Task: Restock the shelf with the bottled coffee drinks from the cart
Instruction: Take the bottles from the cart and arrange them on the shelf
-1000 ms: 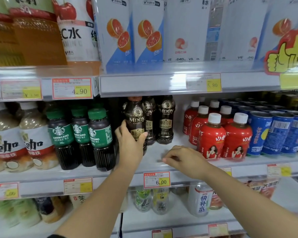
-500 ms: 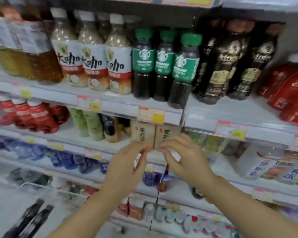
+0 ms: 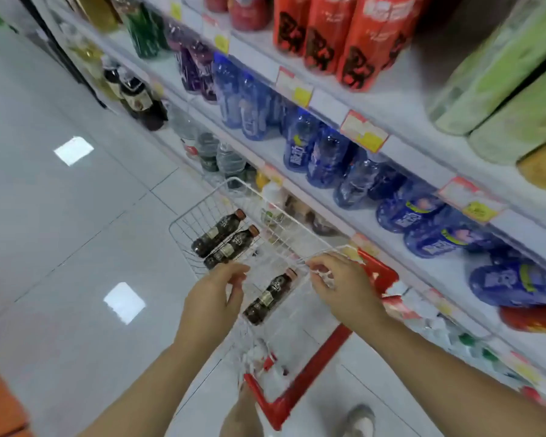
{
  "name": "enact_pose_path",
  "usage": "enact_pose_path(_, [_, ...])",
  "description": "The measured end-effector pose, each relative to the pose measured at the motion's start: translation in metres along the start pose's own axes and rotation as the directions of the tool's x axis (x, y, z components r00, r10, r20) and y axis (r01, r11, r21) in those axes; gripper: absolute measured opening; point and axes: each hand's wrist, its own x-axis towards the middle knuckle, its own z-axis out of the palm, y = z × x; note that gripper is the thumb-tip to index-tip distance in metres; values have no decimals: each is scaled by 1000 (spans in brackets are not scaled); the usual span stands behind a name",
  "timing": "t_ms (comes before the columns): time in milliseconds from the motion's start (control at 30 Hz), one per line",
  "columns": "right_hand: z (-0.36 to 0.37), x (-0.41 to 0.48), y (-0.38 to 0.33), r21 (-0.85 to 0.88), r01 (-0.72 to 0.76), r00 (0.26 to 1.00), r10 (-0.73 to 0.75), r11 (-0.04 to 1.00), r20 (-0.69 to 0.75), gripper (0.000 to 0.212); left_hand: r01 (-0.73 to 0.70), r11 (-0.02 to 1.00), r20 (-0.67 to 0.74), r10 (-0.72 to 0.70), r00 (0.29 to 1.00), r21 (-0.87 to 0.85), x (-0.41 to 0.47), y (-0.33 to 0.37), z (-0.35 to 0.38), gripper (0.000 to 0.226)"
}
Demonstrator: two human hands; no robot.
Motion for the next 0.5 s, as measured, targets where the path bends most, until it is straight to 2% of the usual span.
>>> enact_pose_path(100, [70, 41, 7, 42, -151, 978, 144, 988, 149, 26, 70, 997, 16, -71, 997, 24, 22, -69, 5, 27])
enact_pose_path(233, [147, 89, 39, 6, -417, 868, 396, 909, 300, 36, 106, 990, 50, -111, 993, 96, 46, -140, 31, 28])
enact_pose_path(367, [210, 128, 90, -134, -461, 812, 478, 877, 335, 23, -25, 991, 39, 20, 999, 129, 61, -196, 67, 26])
enact_pose_path(500, [257, 145, 142, -202, -572, 747, 606, 795, 273, 45, -99, 993, -49, 102, 994, 65, 61, -218, 91, 28])
